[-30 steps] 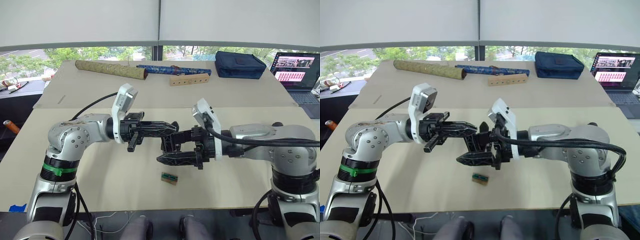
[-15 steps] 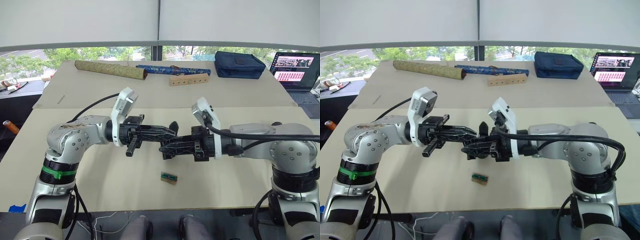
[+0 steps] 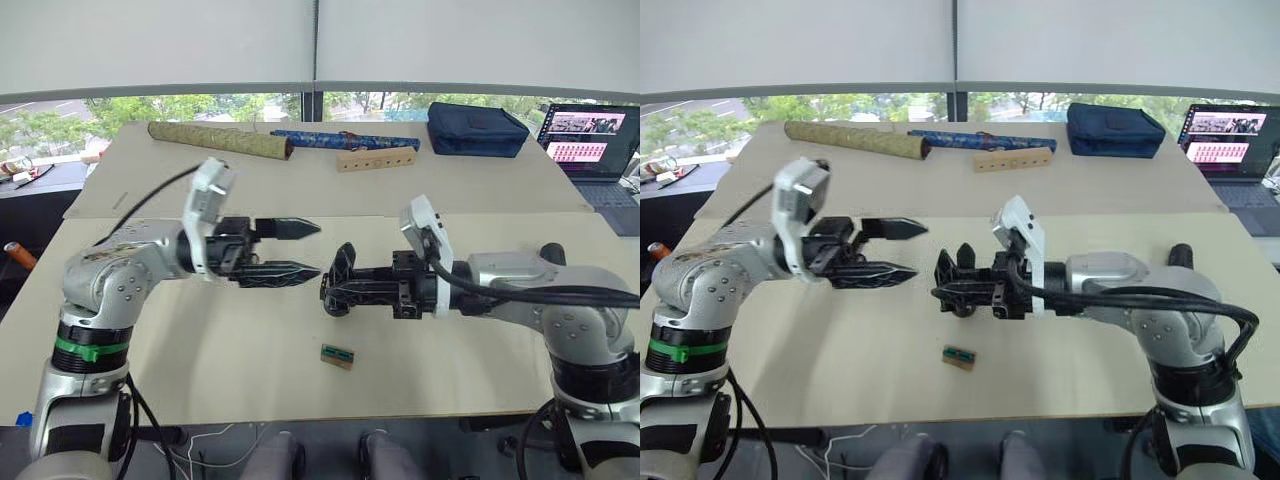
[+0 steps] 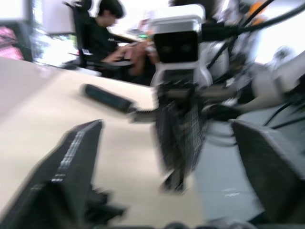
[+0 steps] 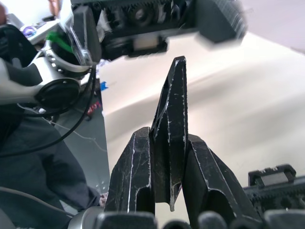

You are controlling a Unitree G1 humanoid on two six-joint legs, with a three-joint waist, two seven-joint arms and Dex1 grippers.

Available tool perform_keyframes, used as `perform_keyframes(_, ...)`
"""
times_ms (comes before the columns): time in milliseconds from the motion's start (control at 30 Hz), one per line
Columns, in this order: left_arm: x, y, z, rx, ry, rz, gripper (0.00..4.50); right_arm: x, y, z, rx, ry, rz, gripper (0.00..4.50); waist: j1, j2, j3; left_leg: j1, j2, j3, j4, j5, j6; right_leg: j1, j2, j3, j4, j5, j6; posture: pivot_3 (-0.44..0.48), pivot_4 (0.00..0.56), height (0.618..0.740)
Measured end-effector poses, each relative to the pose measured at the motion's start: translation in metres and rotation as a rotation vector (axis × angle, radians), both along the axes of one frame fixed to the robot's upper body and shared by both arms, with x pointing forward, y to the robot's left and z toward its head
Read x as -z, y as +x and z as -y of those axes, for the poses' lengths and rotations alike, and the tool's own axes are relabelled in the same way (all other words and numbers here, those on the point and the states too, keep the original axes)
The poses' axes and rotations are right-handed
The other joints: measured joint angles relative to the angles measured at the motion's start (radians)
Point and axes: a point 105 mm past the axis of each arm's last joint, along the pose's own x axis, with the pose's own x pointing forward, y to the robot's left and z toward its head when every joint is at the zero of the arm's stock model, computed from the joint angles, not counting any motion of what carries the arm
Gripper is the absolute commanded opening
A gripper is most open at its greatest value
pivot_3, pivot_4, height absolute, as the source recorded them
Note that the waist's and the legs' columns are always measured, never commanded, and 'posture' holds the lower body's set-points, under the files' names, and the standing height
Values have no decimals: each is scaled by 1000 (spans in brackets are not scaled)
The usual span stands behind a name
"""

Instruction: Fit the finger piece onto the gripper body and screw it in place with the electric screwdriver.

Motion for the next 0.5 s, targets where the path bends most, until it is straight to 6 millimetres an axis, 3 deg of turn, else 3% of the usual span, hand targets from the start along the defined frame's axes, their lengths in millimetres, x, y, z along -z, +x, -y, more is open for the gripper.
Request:
perform_keyframes(100,34,9,-33,-95,117,20,4500,3,0,9,-5,37,69,413,0,1,0,0,0,0,0,0,1,0,0,0,-2,0,0,0,150,740)
perform_keyframes(200,71,15,-50,-135,234,70,4500,10,5,21,17,15,158,413,10,0,0,0,0,0,1,-1,1,1,-1,-1,-5,0,0,0,150,740)
perform_keyframes(333,99,23,-42,-137,255,92,4500,12,14,26,36,50,318,413,16,0,0,0,-1,0,2,-1,2,3,-2,-1,-7,1,2,0,150,740)
perform_keyframes(500,123,36,-19,-119,267,93,4500,15,17,28,31,90,364,413,12,0,0,-1,-1,0,2,0,2,2,-1,-1,-6,2,2,0,150,740)
